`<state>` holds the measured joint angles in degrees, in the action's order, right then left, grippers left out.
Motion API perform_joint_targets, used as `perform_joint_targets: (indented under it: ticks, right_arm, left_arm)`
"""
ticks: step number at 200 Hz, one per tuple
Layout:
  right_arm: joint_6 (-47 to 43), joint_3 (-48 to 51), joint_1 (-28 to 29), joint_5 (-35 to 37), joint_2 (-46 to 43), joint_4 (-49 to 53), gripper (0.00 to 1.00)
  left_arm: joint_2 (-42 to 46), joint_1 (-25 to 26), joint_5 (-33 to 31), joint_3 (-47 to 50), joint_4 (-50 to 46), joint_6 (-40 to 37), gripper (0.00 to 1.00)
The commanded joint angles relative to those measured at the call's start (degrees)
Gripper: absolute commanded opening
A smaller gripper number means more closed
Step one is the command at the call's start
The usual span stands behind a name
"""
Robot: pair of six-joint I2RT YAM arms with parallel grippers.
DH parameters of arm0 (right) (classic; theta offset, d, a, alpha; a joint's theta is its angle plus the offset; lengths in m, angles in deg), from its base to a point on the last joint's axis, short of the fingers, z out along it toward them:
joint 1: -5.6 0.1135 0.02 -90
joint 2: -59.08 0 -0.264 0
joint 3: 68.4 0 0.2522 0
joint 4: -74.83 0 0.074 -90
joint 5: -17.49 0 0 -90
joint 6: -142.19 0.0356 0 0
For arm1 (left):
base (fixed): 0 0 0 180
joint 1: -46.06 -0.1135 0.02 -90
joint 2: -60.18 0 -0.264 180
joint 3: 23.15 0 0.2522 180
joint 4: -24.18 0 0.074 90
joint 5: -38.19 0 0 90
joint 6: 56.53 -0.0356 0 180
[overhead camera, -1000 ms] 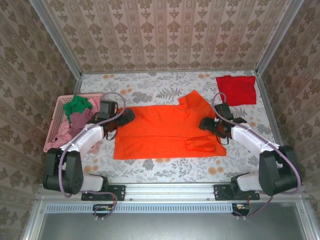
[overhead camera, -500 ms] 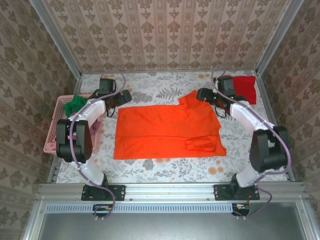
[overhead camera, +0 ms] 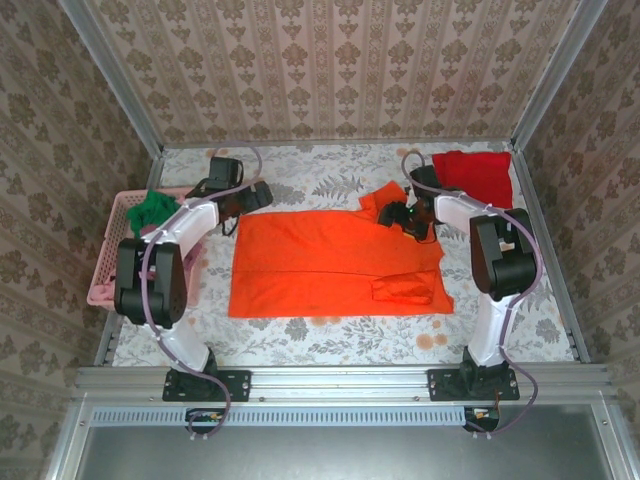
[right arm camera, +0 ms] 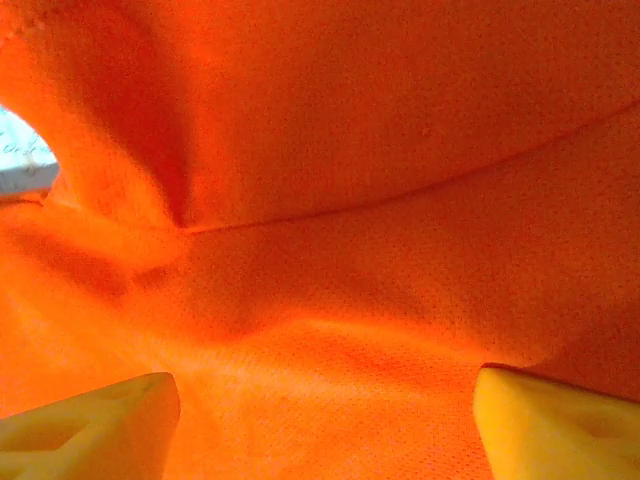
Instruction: Fold and stack the t-shirts
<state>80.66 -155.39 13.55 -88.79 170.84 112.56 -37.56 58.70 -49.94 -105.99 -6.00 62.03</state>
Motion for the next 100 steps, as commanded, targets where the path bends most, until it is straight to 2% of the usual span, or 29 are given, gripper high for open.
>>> perform_joint_targets:
  ticks: [1, 21, 57, 78, 100]
  right_arm:
    - [-1.0, -1.0, -2.0, 4.6, 1.2, 8.6, 0.79]
    - [-2.4, -1.2, -3.1, 7.0, 1.1, 9.7, 0.8]
    - [-4.1, -2.7, -3.6, 2.5, -1.6, 6.2, 0.83]
    - [-4.4, -1.7, -3.6, 2.4, -5.0, 2.3, 0.83]
    - [-4.0, -0.5, -3.5, 3.0, -7.4, -0.1, 0.83]
  left_arm:
    - [4.2, -0.8, -0.6, 1.4, -2.0, -2.4, 1.0]
    - [4.6, -1.5, 0.2, 2.9, -0.9, -3.4, 1.0]
    - [1.9, -1.3, 0.7, 1.4, 0.5, -3.9, 1.0]
    - [-2.1, 0.2, -3.1, -3.7, -3.5, -5.3, 1.0]
    - [-8.3, 1.0, -6.7, -10.9, -9.5, -3.4, 0.9]
